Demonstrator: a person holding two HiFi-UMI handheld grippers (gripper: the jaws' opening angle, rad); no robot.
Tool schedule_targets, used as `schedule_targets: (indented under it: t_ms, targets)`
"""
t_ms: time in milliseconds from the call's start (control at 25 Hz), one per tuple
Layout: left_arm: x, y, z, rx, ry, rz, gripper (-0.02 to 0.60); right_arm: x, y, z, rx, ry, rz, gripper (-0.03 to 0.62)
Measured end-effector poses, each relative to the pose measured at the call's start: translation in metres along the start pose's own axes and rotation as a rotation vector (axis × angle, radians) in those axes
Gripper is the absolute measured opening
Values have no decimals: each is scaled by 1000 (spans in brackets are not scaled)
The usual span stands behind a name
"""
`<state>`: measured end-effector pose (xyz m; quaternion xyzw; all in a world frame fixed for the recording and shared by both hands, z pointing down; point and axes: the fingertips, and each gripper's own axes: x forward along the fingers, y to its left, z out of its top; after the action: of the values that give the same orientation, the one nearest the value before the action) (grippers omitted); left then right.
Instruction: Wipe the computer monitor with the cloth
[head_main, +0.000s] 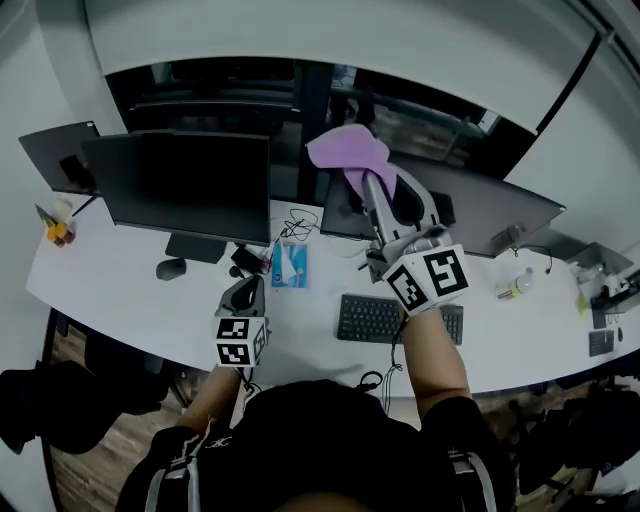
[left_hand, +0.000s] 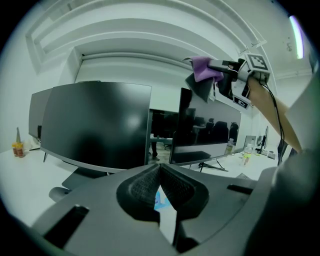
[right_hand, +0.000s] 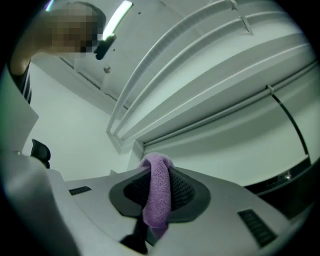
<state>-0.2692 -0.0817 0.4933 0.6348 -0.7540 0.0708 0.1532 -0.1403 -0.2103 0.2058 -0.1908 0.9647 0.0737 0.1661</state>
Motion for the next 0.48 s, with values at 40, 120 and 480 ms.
schedule_targets:
  t_ms: [40,120,480]
  targets:
    - [4,-5,2,4,0,-10,14,-13,-2,-3,-21,1,-24,84]
    - [11,-16,6,14,-5,-30,14,-40,-11,-13,-53,20,-90,84]
    - [38,-78,23,53,-43,-133,14,-162,-71,-90,-3,155,-391,84]
